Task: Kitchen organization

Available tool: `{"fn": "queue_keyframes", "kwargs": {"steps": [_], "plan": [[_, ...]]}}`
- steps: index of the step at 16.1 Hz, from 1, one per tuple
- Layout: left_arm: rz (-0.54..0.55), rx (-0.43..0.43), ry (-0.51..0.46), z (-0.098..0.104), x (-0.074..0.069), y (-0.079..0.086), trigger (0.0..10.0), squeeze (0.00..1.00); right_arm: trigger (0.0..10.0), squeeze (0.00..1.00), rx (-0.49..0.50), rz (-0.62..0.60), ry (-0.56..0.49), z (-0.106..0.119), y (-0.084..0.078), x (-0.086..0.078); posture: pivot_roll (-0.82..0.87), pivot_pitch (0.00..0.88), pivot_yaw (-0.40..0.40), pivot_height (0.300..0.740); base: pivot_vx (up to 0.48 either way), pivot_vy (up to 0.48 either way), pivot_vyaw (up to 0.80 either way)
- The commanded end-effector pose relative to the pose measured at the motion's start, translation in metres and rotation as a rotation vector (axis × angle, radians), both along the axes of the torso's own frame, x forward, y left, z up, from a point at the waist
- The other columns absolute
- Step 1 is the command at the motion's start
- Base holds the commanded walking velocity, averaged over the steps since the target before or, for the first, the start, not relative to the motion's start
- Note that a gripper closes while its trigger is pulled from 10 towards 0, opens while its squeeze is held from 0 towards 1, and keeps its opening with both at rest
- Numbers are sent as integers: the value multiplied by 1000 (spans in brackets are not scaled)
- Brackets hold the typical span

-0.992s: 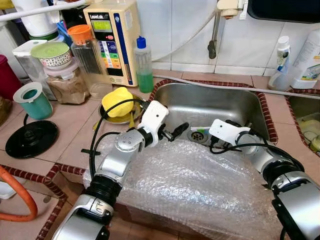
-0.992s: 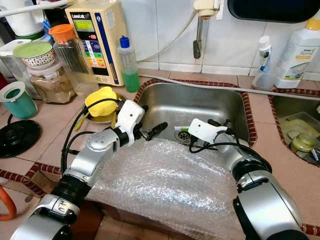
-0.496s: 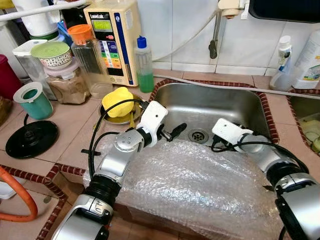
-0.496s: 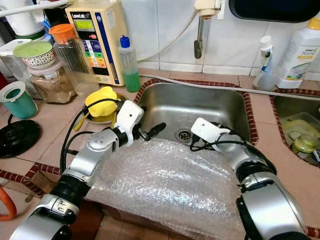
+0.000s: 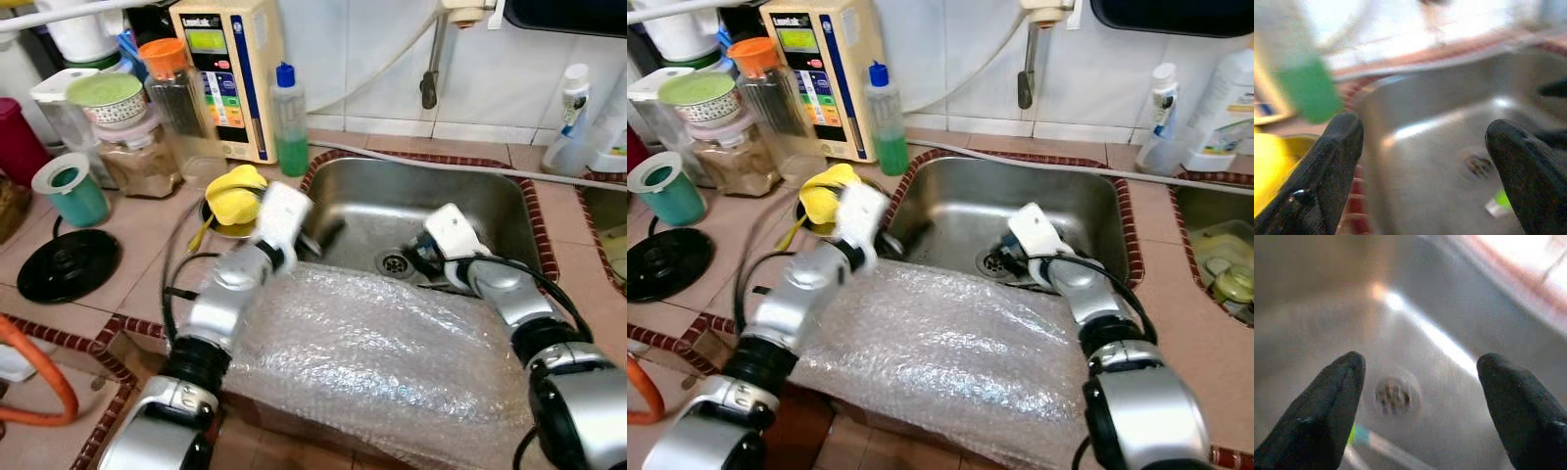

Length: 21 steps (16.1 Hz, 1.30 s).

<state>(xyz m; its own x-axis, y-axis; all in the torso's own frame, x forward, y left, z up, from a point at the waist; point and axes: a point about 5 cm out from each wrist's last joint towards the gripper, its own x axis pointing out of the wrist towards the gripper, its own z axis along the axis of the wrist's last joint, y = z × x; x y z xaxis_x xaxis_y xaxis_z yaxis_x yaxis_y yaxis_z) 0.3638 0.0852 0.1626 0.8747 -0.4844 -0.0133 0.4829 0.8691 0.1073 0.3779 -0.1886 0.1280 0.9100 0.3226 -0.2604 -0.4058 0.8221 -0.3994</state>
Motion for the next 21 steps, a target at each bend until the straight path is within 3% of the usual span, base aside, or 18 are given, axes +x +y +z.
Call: {"fn": "queue_keyframes", "kwargs": {"steps": [1, 3, 6, 8, 9, 10, 11, 12, 13, 15, 21], "plan": [[93, -43, -20, 9, 8, 14, 10000, 1000, 10000, 1000, 69, 71, -70, 9, 16, -1, 20, 0, 88, 740, 0, 0, 0], [214, -95, 0, 12, 16, 32, 10000, 1000, 10000, 1000, 134, 155, -133, 13, 37, -14, 14, 0, 91, 740, 0, 0, 0], [371, -191, 2, 20, 23, 57, 10000, 1000, 10000, 1000, 143, 252, -191, 12, 58, -40, -2, 0, 100, 740, 0, 0, 0], [479, -244, 67, 17, 27, 71, 10000, 1000, 10000, 988, 137, 292, -204, 10, 64, -56, -11, 0, 106, 740, 0, 0, 0], [533, -274, 101, 14, 29, 77, 10000, 1000, 10000, 416, 137, 303, -198, 9, 64, -63, -14, 0, 109, 740, 0, 0, 0], [553, -292, 114, 14, 31, 79, 10000, 1000, 10000, 55, 140, 306, -192, 9, 63, -69, -19, 0, 110, 740, 0, 0, 0], [575, -299, 147, 13, 32, 80, 10000, 1000, 10000, 0, 153, 328, -179, 12, 65, -76, -22, 0, 112, 740, 0, 0, 0], [580, -299, 160, 12, 32, 80, 10000, 941, 10000, 0, 154, 340, -171, 12, 66, -78, -23, 0, 113, 740, 0, 0, 0], [595, -315, 194, 9, 33, 81, 10000, 0, 10000, 0, 147, 385, -156, 13, 69, -85, -24, 0, 114, 740, 0, 0, 0], [612, -330, 267, 3, 34, 81, 10000, 0, 10000, 0, 159, 449, -114, 17, 74, -99, -28, 0, 117, 740, 0, 0, 0], [594, -327, 346, 0, 36, 76, 10000, 0, 10000, 0, 200, 486, -116, 31, 78, -106, -29, 0, 119, 740, 0, 0, 0]]}}
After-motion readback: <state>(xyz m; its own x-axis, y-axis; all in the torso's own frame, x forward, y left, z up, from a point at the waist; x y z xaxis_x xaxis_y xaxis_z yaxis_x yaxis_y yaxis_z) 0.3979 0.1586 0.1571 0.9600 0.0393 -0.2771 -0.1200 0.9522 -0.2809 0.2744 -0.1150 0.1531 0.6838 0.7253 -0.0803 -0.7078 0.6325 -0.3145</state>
